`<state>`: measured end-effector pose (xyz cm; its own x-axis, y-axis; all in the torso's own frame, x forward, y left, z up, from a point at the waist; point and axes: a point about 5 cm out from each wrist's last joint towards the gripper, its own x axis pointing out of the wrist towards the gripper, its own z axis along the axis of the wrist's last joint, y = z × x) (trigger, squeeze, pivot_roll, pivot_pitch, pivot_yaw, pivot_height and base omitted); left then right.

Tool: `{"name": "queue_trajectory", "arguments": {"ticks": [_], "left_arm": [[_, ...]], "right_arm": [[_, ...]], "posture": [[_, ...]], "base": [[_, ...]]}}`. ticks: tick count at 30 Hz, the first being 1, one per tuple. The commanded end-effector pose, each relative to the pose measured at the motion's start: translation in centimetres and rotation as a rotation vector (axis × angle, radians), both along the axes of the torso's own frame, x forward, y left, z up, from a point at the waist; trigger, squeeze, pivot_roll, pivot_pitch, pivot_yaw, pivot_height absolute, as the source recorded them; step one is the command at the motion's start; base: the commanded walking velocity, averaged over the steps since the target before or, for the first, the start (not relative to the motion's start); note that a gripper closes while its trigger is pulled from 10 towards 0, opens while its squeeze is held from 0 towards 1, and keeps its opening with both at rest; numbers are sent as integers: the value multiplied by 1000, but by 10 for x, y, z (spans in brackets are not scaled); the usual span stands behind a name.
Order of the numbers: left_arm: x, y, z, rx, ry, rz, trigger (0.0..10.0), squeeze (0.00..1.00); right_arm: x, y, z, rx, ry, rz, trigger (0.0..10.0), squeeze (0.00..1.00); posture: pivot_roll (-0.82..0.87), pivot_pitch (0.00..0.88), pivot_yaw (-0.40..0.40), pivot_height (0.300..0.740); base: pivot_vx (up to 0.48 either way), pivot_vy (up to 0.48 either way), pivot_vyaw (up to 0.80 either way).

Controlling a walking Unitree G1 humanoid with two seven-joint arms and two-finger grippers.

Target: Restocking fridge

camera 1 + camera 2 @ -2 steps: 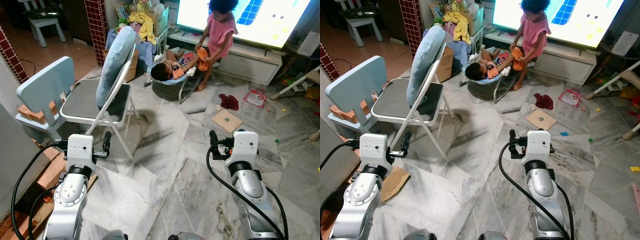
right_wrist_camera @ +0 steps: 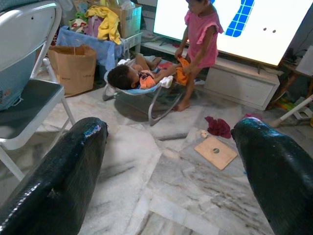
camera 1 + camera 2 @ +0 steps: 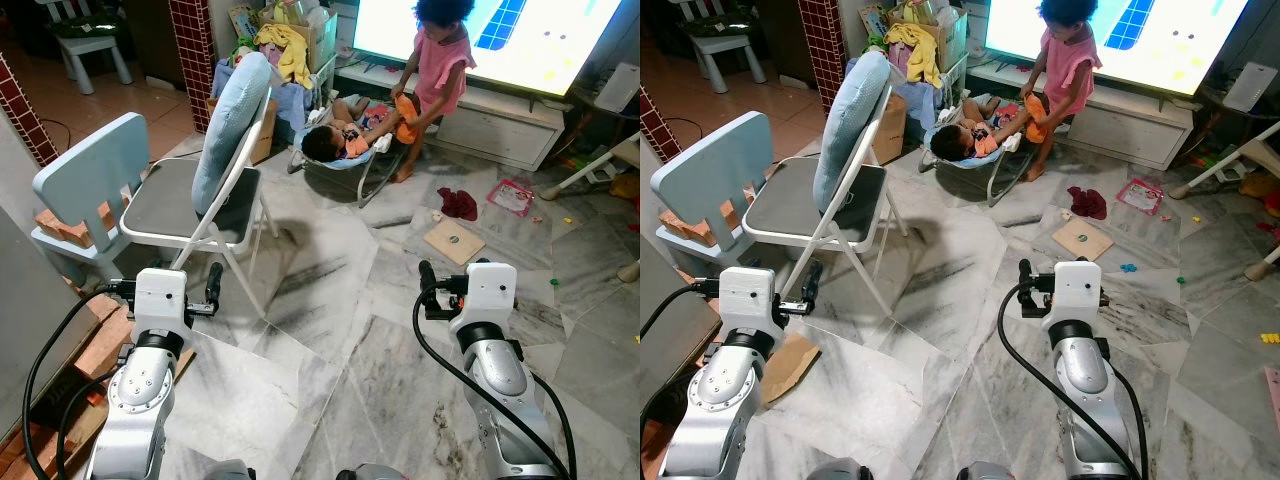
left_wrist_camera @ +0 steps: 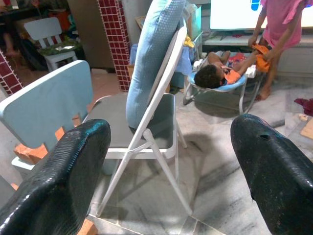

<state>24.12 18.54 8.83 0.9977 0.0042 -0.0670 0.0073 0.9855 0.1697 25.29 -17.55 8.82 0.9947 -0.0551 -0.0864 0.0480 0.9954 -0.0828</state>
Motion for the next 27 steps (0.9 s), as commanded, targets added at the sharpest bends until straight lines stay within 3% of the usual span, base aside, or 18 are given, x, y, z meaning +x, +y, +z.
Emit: {"name": "queue_trajectory", "arguments": {"ticks": [1,18,19,20,21,27], "left_arm": [[0,0,4,8,-17,-5,10000,0],[0,0,4,8,-17,-5,10000,0],[-1,0,5,10,-17,-5,10000,0],[-8,11,5,32,-10,36,10000,0],[-11,16,6,41,-7,53,10000,0],[-9,15,6,42,-9,46,10000,0]], "right_arm": [[0,-2,2,-7,-2,-4,10000,0],[0,-2,2,-7,-2,-4,10000,0],[-1,-3,1,-12,1,-5,10000,0],[-12,-21,2,-11,6,-23,10000,0],[-17,-29,2,-10,8,-28,10000,0],[-16,-26,1,-8,9,-24,10000,0]], "posture": [[42,12,-36,740],[42,12,-36,740],[0,0,0,740],[28,50,-38,740],[28,49,-38,740],[28,45,-36,740]], "base": [[0,0,0],[0,0,0],[0,0,0],[0,0,0],[0,0,0],[0,0,0]]}}
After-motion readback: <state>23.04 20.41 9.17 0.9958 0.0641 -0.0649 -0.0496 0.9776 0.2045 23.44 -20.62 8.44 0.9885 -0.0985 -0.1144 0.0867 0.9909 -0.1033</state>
